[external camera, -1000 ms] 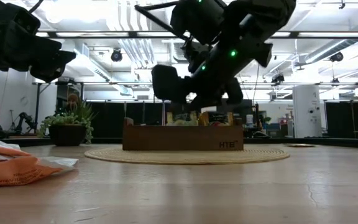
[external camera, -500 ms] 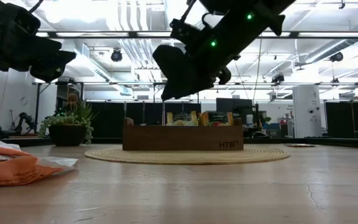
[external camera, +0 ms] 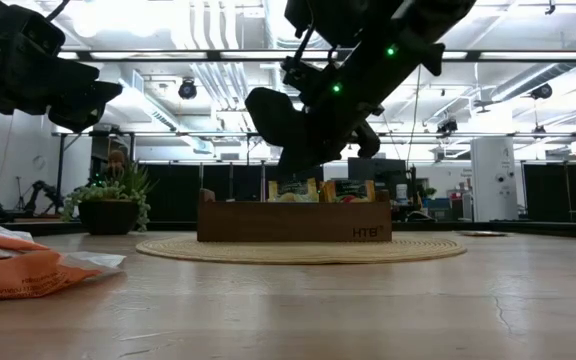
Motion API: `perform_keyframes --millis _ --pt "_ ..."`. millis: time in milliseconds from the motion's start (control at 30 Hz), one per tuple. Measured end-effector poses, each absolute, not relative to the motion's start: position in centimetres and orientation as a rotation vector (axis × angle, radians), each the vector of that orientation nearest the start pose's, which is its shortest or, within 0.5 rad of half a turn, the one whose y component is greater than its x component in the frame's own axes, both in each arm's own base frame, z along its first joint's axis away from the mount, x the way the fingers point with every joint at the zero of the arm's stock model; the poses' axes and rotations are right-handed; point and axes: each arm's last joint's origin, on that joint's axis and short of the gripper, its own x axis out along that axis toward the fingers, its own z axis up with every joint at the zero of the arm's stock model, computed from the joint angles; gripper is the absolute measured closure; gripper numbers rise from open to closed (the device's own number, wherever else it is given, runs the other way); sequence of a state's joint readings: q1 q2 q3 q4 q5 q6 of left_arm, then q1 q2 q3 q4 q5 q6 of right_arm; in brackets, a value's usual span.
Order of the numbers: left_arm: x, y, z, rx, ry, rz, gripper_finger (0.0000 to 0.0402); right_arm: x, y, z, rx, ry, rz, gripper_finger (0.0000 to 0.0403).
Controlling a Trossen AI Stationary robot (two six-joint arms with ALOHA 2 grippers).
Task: Pick & Place Tea
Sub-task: Put the yellow tea bag into the middle section of the wooden organizer
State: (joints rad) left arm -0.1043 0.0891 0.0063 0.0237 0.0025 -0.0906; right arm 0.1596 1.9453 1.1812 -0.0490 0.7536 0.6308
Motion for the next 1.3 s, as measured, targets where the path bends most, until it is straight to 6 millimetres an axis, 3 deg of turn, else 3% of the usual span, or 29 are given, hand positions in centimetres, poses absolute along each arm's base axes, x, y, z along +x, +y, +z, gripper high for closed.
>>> perform_keyframes --millis 400,667,1067,1300 --pt "10.2 -1.1 16.1 -0.087 0.064 -0.104 0.0235 39.4 3.6 14.4 0.281 0.541 -0.804 0.0394" --pt "10.2 -1.1 16.1 -0.087 0.064 -0.104 0.0235 39.6 2.2 12.9 0.428 0.589 -0.810 0.0394" --pt "10.2 -1.1 16.1 -0.087 0.064 -0.104 0.0235 38.3 2.2 13.6 0.580 0.715 -0.820 0.0394" --pt "10.2 -1.1 16.1 -0.087 0.064 -0.104 0.0235 38.5 2.4 14.9 0.591 0.803 -0.861 0.0394"
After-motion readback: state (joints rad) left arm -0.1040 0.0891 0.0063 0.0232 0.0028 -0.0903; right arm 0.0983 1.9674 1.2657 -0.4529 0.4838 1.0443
